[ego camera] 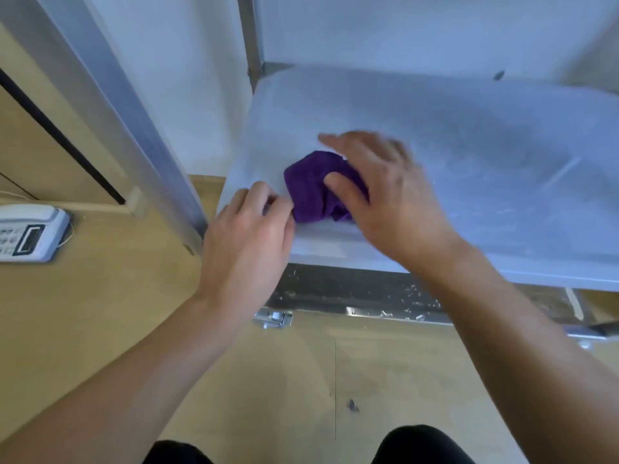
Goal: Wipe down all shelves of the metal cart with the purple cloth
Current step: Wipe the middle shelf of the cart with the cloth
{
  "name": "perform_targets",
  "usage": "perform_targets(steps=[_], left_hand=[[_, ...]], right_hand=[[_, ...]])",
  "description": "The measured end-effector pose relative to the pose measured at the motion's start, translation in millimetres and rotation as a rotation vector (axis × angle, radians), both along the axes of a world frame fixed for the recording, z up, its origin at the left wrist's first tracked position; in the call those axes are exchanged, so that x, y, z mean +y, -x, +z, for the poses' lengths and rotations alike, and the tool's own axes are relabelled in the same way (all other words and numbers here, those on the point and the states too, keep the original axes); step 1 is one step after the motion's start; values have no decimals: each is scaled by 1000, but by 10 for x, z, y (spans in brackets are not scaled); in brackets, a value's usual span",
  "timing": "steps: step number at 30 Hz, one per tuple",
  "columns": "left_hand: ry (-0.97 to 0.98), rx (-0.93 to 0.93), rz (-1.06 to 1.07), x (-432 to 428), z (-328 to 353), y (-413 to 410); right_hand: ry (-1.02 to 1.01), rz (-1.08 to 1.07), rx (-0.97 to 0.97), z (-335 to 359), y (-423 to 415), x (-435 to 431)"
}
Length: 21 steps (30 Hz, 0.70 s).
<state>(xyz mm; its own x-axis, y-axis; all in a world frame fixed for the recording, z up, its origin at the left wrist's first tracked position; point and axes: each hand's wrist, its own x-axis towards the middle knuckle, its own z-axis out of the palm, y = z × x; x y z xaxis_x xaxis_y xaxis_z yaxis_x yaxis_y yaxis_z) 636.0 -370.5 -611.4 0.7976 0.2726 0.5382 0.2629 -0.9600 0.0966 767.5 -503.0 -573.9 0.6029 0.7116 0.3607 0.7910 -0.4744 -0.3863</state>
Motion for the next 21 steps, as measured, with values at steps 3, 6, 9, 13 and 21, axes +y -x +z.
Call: perform_targets(steps=[3, 6, 9, 13, 21], left_hand=[[58, -80, 38, -32, -67, 51], [147, -178, 82, -89, -105, 151], [253, -238, 70, -74, -83, 194], [224, -250, 42, -26, -12, 205], [222, -168, -22, 27, -10, 210]], right_hand=[[94, 51, -5, -242, 133, 43], [181, -8, -27, -266, 111, 27], [175, 27, 73, -186, 242, 114], [206, 93, 111, -141, 433, 358], [415, -217, 171, -82, 78, 328]])
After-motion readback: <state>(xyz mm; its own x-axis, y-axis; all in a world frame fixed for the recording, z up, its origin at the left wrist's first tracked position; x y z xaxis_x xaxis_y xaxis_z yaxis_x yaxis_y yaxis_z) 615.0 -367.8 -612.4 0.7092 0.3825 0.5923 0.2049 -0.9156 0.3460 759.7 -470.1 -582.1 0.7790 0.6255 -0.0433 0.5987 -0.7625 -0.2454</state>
